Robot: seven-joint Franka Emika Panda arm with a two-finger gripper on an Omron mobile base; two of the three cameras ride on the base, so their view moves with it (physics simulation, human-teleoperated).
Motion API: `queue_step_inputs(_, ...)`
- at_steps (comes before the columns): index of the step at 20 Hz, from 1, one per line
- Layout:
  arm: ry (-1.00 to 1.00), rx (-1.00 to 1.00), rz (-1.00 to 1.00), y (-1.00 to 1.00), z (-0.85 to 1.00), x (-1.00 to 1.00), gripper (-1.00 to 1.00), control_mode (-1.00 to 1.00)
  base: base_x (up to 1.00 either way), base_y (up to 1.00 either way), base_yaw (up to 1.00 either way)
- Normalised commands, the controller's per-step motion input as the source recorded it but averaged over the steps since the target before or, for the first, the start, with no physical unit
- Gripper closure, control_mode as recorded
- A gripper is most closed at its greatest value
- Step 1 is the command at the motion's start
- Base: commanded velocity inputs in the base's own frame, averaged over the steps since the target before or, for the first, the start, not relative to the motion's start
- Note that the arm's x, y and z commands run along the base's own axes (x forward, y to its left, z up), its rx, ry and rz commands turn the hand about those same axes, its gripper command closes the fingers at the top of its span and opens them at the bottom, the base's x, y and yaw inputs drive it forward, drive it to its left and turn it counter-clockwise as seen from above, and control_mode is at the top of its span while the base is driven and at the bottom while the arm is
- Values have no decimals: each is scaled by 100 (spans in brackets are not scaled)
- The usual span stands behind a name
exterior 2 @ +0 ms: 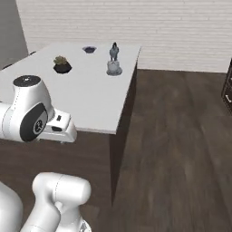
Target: Navigate to the coffee machine.
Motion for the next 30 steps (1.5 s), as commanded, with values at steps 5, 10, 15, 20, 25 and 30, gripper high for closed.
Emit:
queue_step_inputs(5,0,0,0,0,0,0,-100,100,0,0,-89)
queue_step_inputs(10,0,0,0,0,0,0,-100,100,0,0,-85)
queue_step_inputs(15,0,0,0,0,0,0,-100,100,0,0,-76)
queue_step_inputs(20,0,0,0,0,0,0,-100,100,2,-37,-21)
queue_step_inputs(25,0,0,0,0,0,0,-100,100,24,-46,-19)
queue_step_inputs(30,0,0,0,0,0,0,-100,100,86,-65,-7)
